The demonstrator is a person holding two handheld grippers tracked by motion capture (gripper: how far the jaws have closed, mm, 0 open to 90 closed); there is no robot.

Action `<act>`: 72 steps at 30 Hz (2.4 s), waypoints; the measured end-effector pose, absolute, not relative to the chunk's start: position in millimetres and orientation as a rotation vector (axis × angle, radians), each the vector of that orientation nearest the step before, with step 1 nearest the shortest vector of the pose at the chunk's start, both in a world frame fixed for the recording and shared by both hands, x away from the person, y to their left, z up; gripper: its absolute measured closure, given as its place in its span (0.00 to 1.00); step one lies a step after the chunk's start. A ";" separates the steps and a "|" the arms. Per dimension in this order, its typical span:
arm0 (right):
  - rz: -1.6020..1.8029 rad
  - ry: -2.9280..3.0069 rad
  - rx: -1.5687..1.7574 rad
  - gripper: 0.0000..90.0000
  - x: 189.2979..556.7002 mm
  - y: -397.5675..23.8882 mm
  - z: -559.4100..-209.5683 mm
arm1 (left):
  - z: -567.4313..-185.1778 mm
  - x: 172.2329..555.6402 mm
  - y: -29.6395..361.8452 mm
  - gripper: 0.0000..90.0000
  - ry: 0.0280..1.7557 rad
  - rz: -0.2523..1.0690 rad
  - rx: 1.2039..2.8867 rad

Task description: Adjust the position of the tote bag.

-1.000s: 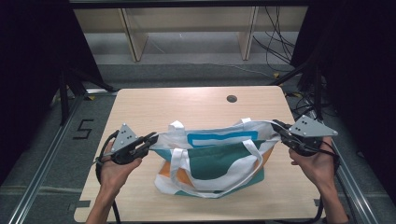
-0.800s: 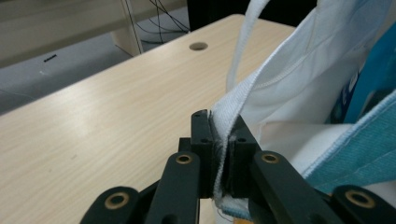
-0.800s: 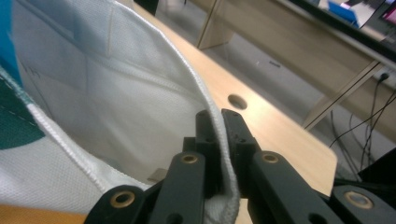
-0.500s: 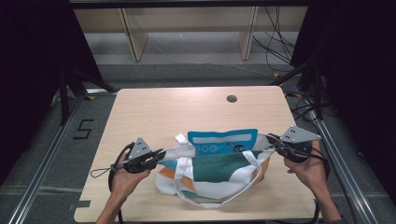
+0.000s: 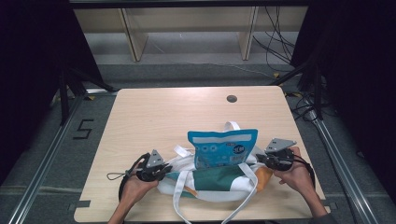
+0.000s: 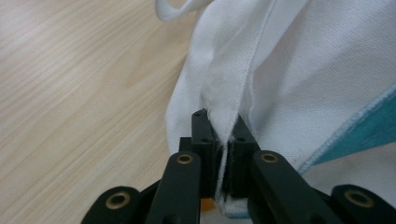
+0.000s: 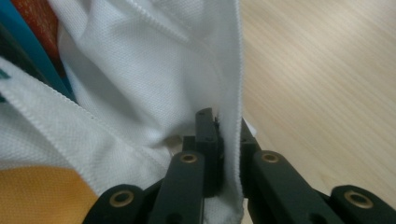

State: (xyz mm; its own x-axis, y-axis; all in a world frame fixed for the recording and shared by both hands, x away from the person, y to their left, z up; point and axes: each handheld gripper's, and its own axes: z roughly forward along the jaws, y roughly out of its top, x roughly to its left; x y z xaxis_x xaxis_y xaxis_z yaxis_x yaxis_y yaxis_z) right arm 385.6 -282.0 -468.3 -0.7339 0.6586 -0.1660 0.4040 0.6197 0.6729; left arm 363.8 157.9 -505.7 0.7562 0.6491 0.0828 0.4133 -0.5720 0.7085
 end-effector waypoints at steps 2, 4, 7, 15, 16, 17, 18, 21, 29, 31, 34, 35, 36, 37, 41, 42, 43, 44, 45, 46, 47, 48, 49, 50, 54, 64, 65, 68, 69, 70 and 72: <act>0.879 2.476 0.880 0.96 386.7 -283.0 -470.9 | -509.2 364.3 154.7 0.94 0.820 0.434 2.244; 0.884 2.497 0.907 0.96 389.1 -283.3 -476.4 | -509.5 363.4 152.0 0.94 0.818 0.447 2.260; 0.892 2.507 0.927 0.96 391.1 -284.0 -481.8 | -508.8 364.4 149.8 0.94 0.787 0.491 2.288; 0.913 2.449 0.958 0.96 407.7 -278.1 -489.7 | -513.4 388.4 144.3 0.94 0.858 0.615 2.247; 0.900 2.429 0.965 0.96 419.0 -273.5 -490.0 | -512.6 392.8 144.9 0.94 0.852 0.630 2.259; 0.900 2.429 0.965 0.96 419.0 -273.5 -490.0 | -512.3 398.9 145.4 0.94 0.866 0.636 2.263; 0.900 2.410 0.982 0.96 430.8 -269.2 -490.7 | -514.5 411.6 146.8 0.94 0.897 0.670 2.238; 0.893 2.382 0.988 0.96 444.0 -264.1 -491.8 | -515.4 424.6 149.1 0.94 0.907 0.676 2.230; 0.915 2.336 1.012 0.87 458.4 -260.4 -490.8 | -513.7 437.6 161.5 0.87 0.993 0.630 2.146; 0.960 2.276 1.064 0.77 460.3 -266.6 -486.3 | -508.0 437.1 166.8 0.80 1.027 0.613 2.126; 1.044 2.184 1.165 0.61 453.4 -280.0 -466.0 | -490.4 430.1 176.5 0.65 1.050 0.594 2.079; 1.044 2.184 1.165 0.61 453.4 -280.0 -466.0 | -490.4 430.1 176.5 0.62 1.050 0.594 2.079; 1.074 2.161 1.165 0.59 449.0 -284.1 -457.9 | -485.3 425.1 176.6 0.62 1.063 0.598 2.032; 1.136 2.125 1.159 0.58 442.4 -287.3 -448.5 | -481.4 422.0 178.9 0.58 1.049 0.603 2.037; 1.219 2.117 1.131 0.55 418.2 -290.4 -422.9 | -463.7 407.1 185.2 0.53 1.068 0.561 1.929; 1.280 2.150 1.076 0.55 406.3 -289.6 -413.1 | -457.8 402.8 186.2 0.55 1.044 0.547 1.932; 1.280 2.150 1.076 0.55 406.3 -289.6 -413.1 | -454.2 398.7 183.5 0.55 1.034 0.530 1.911; 1.324 2.169 1.053 0.55 398.0 -282.9 -409.1 | -451.8 396.1 181.4 0.59 1.017 0.517 1.903; 1.324 2.169 1.053 0.55 398.0 -282.9 -409.1 | -448.1 392.9 177.2 0.59 0.994 0.488 1.890; 1.343 2.191 1.034 0.55 393.7 -276.6 -406.2 | -445.6 390.8 173.5 0.62 0.977 0.469 1.877; 1.359 2.202 1.021 0.54 390.8 -270.1 -404.9 | -444.0 389.5 170.6 0.64 0.964 0.453 1.868; 1.365 2.273 0.984 0.54 386.4 -257.6 -403.9 | -442.4 387.7 166.6 0.67 0.953 0.428 1.856; 1.365 2.273 0.984 0.54 386.4 -257.6 -403.9 | -441.3 386.9 163.2 0.67 0.924 0.402 1.856; 1.362 2.299 0.932 0.54 384.7 -250.5 -404.9 | -440.9 385.9 159.5 0.68 0.908 0.377 1.856; 1.231 2.403 0.869 0.70 379.0 -225.7 -416.5 | -449.0 386.4 145.6 0.67 0.862 0.311 1.864; 0.901 2.642 0.653 0.98 370.4 -195.9 -464.5 | -494.4 378.1 111.0 0.76 0.776 0.306 2.052; 0.858 2.677 0.667 0.98 371.2 -192.9 -477.0 | -497.2 376.8 108.1 0.76 0.754 0.314 2.103; 0.864 2.677 0.707 0.98 372.6 -192.8 -489.2 | -506.4 378.4 101.6 0.76 0.775 0.337 2.123; 0.863 2.687 0.712 0.98 373.1 -193.4 -489.4 | -506.4 378.4 101.6 0.76 0.775 0.337 2.123; 0.863 2.687 0.712 0.98 373.1 -193.4 -489.4 | -508.3 378.9 101.9 0.76 0.786 0.331 2.112; 0.883 2.669 0.729 0.97 375.0 -194.1 -491.3 | -508.8 378.4 102.9 0.76 0.796 0.335 2.111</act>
